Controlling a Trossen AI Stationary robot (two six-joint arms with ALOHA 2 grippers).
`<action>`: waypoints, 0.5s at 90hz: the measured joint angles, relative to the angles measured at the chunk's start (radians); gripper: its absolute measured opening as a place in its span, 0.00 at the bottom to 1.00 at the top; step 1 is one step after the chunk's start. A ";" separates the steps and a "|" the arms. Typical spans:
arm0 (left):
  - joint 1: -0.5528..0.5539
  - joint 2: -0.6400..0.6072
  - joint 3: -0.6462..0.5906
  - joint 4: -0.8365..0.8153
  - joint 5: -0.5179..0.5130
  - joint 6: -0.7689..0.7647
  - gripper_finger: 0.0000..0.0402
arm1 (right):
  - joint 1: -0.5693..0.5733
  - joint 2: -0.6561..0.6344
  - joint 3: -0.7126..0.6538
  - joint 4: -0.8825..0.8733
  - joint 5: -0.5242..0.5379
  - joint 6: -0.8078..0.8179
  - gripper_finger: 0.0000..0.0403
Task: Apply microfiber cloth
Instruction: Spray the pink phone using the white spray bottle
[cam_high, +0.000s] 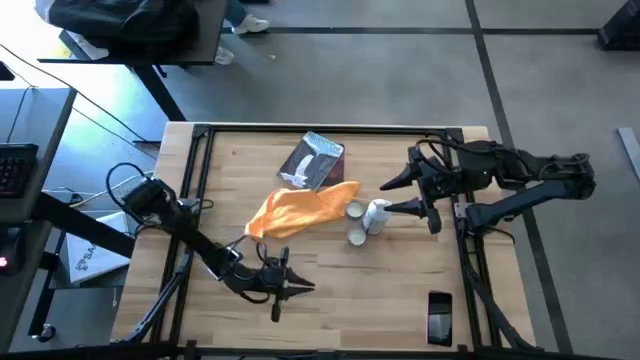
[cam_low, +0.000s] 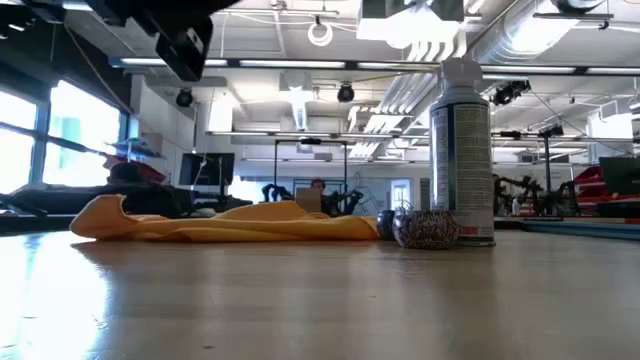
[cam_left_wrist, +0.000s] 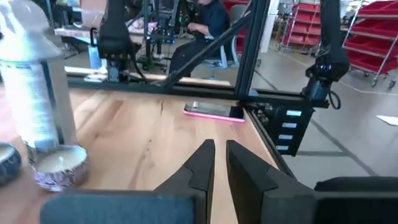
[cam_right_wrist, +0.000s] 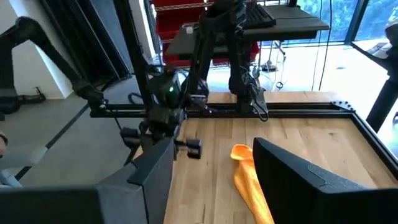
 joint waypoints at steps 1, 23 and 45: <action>0.000 0.009 0.007 0.000 0.000 0.004 0.06 | 0.000 0.000 0.000 0.002 0.000 0.002 0.47; 0.039 0.166 0.125 -0.008 0.037 0.023 0.06 | 0.003 0.005 0.000 0.023 -0.006 0.207 0.47; 0.083 0.158 0.151 -0.075 0.160 0.022 0.06 | 0.187 0.077 -0.078 -0.018 -0.067 0.304 0.47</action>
